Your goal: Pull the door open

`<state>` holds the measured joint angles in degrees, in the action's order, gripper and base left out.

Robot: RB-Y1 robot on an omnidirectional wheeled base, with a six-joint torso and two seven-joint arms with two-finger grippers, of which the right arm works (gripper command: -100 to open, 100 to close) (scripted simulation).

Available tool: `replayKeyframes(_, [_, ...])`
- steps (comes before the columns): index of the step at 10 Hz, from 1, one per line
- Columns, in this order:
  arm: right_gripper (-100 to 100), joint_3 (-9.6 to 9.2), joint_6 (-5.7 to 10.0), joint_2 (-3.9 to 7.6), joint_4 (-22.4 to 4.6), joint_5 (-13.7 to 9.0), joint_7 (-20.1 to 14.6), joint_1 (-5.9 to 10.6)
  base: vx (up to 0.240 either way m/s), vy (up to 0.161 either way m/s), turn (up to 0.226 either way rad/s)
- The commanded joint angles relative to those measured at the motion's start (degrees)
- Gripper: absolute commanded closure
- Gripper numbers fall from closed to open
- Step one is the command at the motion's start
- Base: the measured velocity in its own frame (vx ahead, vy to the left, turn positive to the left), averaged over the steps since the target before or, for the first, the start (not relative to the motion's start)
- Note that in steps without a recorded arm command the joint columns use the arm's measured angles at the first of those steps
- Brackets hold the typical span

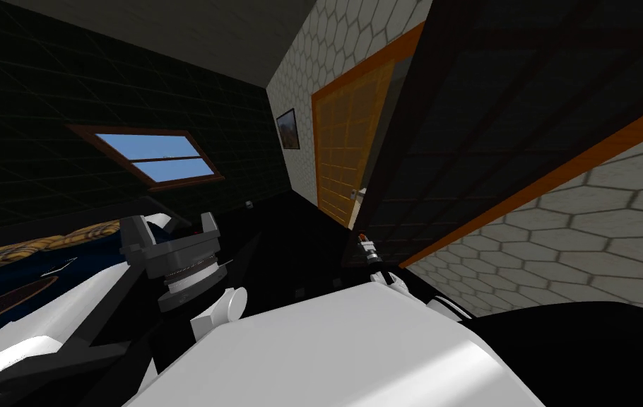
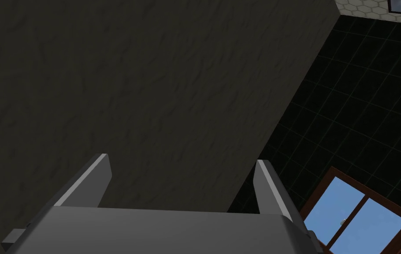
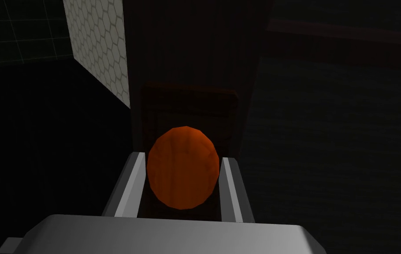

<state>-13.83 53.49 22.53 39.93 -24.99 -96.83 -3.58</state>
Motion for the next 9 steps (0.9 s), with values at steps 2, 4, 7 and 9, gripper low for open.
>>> replayKeyframes(2, [100,-1.66,1.61,1.27,0.49,0.83,-1.73,-1.21,-0.208,-0.045,0.102])
replayKeyframes(4, [100,-2.83,2.83,2.39,0.79,1.41,-3.05,-2.05,-0.21,-0.029,0.088])
replayKeyframes(7, [100,-3.51,3.37,3.01,0.74,1.76,-3.75,-2.46,-0.166,-0.04,0.056])
replayKeyframes(9, [100,-4.48,4.73,3.71,0.32,2.23,-4.81,-3.08,-0.178,-0.045,0.131])
